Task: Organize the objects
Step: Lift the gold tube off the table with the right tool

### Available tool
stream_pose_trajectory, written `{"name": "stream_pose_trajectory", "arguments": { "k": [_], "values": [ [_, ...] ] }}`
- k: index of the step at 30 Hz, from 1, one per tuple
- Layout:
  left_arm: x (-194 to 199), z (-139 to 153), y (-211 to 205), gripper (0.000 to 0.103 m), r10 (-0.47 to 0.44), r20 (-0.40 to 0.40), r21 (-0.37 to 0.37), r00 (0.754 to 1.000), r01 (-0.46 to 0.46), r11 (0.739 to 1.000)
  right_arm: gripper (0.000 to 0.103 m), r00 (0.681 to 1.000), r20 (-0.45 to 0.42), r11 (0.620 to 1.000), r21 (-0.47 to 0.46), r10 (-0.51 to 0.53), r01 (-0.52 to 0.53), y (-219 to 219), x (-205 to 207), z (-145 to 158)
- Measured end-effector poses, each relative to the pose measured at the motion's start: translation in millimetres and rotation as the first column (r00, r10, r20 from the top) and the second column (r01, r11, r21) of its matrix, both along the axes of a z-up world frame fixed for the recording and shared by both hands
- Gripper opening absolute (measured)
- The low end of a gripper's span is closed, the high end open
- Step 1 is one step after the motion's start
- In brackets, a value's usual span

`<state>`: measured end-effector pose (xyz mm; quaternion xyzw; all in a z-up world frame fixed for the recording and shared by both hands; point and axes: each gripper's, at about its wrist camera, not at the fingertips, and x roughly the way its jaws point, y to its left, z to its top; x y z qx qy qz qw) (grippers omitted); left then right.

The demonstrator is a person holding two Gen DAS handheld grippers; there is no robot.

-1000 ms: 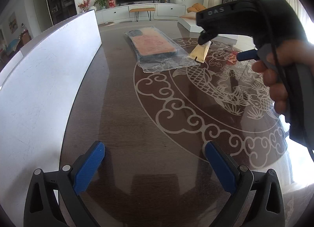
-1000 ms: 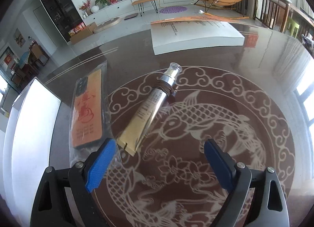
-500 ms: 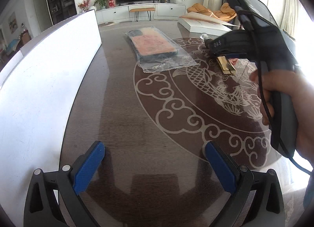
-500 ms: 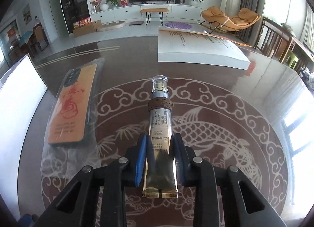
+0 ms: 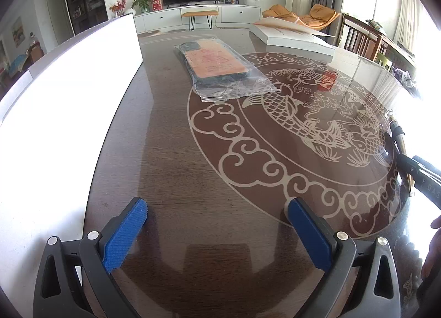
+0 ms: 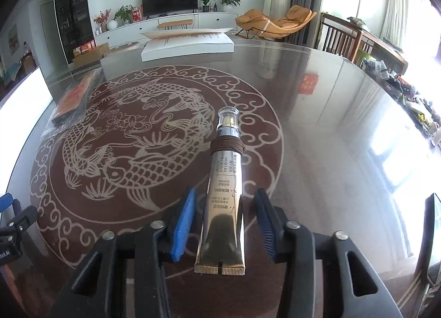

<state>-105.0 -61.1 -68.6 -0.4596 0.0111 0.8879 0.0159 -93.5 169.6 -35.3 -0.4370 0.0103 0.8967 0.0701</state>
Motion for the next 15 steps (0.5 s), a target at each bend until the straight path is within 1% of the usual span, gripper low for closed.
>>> {"name": "stream_pose_trajectory", "arguments": {
  "k": [1,3,7,9,15],
  "values": [
    [0.1,0.0,0.0,0.103,0.000,0.000,0.000,1.000,0.000,1.000,0.083,1.000,0.011,1.000,-0.011,-0.006,0.006,2.3,4.2,-1.5],
    [0.1,0.3,-0.1,0.103,0.000,0.000,0.000,1.000,0.000,1.000,0.089,0.999,0.024,0.999,-0.041,-0.022,0.023,8.3,6.9,-3.2],
    [0.0,-0.1,0.0,0.103,0.000,0.000,0.000,1.000,0.000,1.000,0.100,0.999,0.038,0.999,-0.040,-0.033,0.035,9.2,5.9,-4.4],
    [0.1,0.0,0.0,0.103,0.000,0.000,0.000,1.000,0.000,1.000,0.103,0.998,0.048,0.999,-0.042,-0.028,0.030,8.8,4.6,-6.0],
    [0.1,-0.1,0.0,0.103,-0.001,0.000,0.000,1.000,0.001,1.000,0.103,0.998,0.048,0.999,-0.041,-0.029,0.031,8.5,5.7,-5.7]
  ]
}}
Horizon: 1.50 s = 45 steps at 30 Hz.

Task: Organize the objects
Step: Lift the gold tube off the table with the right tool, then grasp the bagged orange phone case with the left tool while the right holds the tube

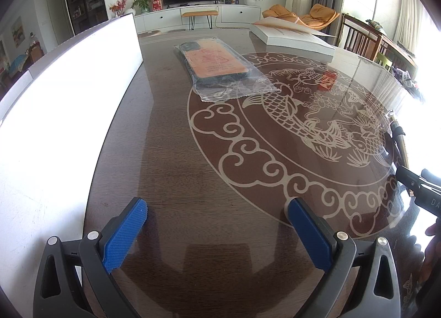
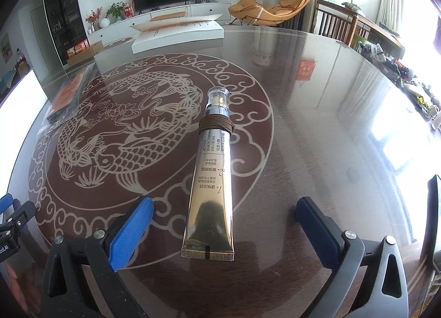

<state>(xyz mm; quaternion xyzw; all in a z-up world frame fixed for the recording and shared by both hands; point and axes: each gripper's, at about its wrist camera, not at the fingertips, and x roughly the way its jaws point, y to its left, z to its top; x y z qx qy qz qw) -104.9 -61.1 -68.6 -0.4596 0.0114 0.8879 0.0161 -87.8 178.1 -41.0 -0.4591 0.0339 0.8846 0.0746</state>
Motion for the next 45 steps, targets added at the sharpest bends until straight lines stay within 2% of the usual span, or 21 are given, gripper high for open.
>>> {"name": "stream_pose_trajectory", "arguments": {
  "k": [18,19,21,23,25,27,29,31,34,37,39,40,42,44,45],
  "values": [
    [0,0,0,0.103,0.001,0.000,0.001,1.000,-0.001,1.000,0.103,1.000,0.000,1.000,0.000,0.000,0.000,0,0,0],
    [-1,0,0,0.103,-0.002,0.005,0.002,1.000,0.002,1.000,0.103,1.000,0.000,1.000,0.000,0.000,0.000,0,0,0],
    [-14,3,2,0.103,-0.035,0.083,0.005,0.996,0.035,0.999,0.103,1.000,0.000,1.000,0.000,0.000,0.000,0,0,0],
    [-32,14,-2,0.103,-0.033,0.113,0.052,0.993,0.027,0.998,0.103,1.000,0.000,1.000,0.000,0.000,0.000,0,0,0],
    [-49,36,-13,0.103,0.015,0.062,0.132,0.998,-0.023,0.991,0.103,1.000,0.000,1.000,0.000,0.000,0.000,0,0,0],
    [-73,52,-23,0.103,0.069,0.044,0.193,0.997,-0.076,0.978,0.103,1.000,0.000,1.000,0.000,0.000,0.000,0,0,0],
    [-110,55,-29,0.103,0.094,0.085,0.225,0.992,-0.111,0.968,0.103,1.000,0.000,1.000,0.000,0.000,0.000,0,0,0],
    [-149,51,-28,0.103,0.083,0.137,0.206,0.987,-0.111,0.972,0.103,1.000,0.000,1.000,0.000,0.000,0.000,0,0,0],
    [-192,41,-26,0.103,0.101,0.161,0.190,0.982,-0.131,0.973,0.103,1.000,0.000,1.000,0.000,0.000,0.000,0,0,0],
    [-217,24,-29,0.103,0.147,0.172,0.219,0.974,-0.183,0.958,0.103,1.000,0.000,1.000,0.000,0.000,0.000,0,0,0],
    [-229,11,-28,0.103,0.172,0.183,0.209,0.968,-0.210,0.955,0.103,1.000,0.000,1.000,0.000,0.000,0.000,0,0,0],
    [-231,12,-23,0.103,0.176,0.139,0.170,0.975,-0.199,0.965,0.103,1.000,0.000,1.000,0.000,0.000,0.000,0,-1,0],
    [-239,6,-11,0.103,0.142,0.131,0.117,0.981,-0.158,0.981,0.103,1.000,0.000,1.000,0.000,0.000,0.000,0,0,0],
    [-245,-1,2,0.103,0.122,0.115,0.003,0.986,-0.124,0.992,0.103,1.000,0.000,1.000,0.000,0.000,0.000,0,0,0],
    [-246,-2,5,0.103,0.100,0.087,-0.002,0.991,-0.100,0.995,0.103,1.000,0.000,1.000,0.000,0.000,0.000,0,0,0]
  ]
}}
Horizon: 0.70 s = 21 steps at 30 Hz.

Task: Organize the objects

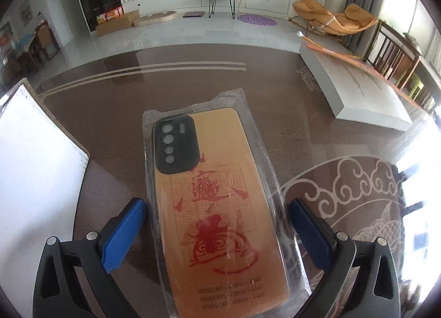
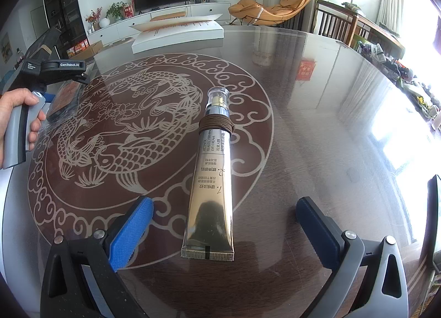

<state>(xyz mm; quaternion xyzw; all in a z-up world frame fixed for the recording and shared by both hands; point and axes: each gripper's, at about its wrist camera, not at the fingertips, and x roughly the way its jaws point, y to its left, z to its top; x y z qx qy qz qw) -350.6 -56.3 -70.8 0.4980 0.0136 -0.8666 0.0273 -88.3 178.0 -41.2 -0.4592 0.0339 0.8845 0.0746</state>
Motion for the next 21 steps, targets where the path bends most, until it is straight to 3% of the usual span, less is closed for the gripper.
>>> {"name": "stream_pose_trajectory", "arguments": {
  "k": [3,5,7,13,21],
  "values": [
    [4,-1,-2,0.103,-0.019,-0.022,0.000,1.000,0.019,1.000,0.103,1.000,0.000,1.000,0.000,0.000,0.000,0,0,1],
    [15,2,-4,0.084,-0.027,-0.070,-0.008,0.997,0.026,1.000,0.103,1.000,0.000,1.000,0.000,0.000,0.000,0,0,0],
    [28,3,-8,0.076,-0.037,-0.093,-0.003,0.995,0.037,0.999,0.103,1.000,0.000,1.000,0.000,0.000,0.000,0,0,0],
    [101,5,1,0.076,-0.082,-0.095,-0.001,0.992,0.083,0.997,0.103,1.000,0.000,1.000,0.000,0.000,0.000,0,0,0],
    [256,8,57,0.077,-0.242,-0.120,-0.011,0.963,0.242,0.970,0.103,1.000,0.000,1.000,0.000,0.000,0.000,0,0,0]
  ]
}}
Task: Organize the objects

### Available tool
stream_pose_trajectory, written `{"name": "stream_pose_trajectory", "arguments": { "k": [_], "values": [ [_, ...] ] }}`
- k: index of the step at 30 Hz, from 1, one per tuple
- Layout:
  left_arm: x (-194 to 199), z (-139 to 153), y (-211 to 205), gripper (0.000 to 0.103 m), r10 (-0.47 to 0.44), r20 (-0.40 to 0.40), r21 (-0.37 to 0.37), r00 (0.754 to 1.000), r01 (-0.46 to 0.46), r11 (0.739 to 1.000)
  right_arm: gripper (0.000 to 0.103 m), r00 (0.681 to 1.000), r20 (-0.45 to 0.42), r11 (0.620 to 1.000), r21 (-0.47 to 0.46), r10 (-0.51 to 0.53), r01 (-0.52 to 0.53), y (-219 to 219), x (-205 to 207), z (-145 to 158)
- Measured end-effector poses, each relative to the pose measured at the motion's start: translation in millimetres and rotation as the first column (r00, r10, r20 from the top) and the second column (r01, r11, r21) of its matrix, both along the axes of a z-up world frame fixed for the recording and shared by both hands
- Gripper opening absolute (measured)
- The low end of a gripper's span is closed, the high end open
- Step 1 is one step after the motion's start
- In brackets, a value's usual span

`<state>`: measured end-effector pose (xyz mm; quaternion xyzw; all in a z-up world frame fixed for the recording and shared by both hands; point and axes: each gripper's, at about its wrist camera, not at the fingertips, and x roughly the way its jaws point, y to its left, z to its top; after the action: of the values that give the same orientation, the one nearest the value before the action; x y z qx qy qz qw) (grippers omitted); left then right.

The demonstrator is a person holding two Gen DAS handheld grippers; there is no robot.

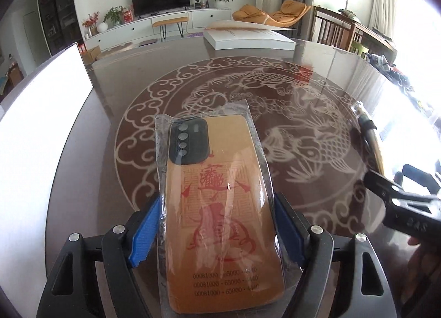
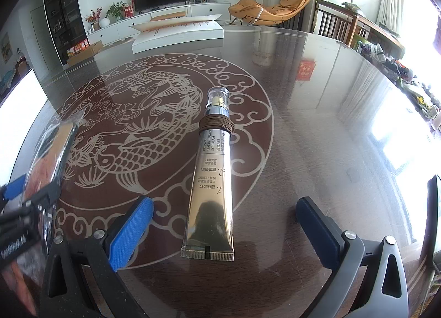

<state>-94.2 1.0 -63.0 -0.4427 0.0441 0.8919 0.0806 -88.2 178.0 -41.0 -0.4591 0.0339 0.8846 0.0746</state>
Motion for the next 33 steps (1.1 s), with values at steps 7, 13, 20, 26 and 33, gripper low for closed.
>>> {"name": "stream_pose_trajectory", "arguments": {
  "k": [7,13,20,26,33],
  "values": [
    [14,-3,8,0.103,0.033,0.033,-0.002,0.999,-0.033,0.999,0.103,1.000,0.000,1.000,0.000,0.000,0.000,0,0,0],
    [16,-2,7,0.103,0.034,0.032,-0.001,0.999,-0.034,0.999,0.103,1.000,0.000,1.000,0.000,0.000,0.000,0,0,0],
    [15,-3,7,0.103,0.034,0.032,-0.001,0.999,-0.034,0.999,0.103,1.000,0.000,1.000,0.000,0.000,0.000,0,0,0],
    [15,-3,7,0.103,0.034,0.032,-0.001,0.999,-0.034,0.999,0.103,1.000,0.000,1.000,0.000,0.000,0.000,0,0,0],
    [15,-3,7,0.103,0.034,0.032,-0.001,0.999,-0.034,0.999,0.103,1.000,0.000,1.000,0.000,0.000,0.000,0,0,0]
  ]
}}
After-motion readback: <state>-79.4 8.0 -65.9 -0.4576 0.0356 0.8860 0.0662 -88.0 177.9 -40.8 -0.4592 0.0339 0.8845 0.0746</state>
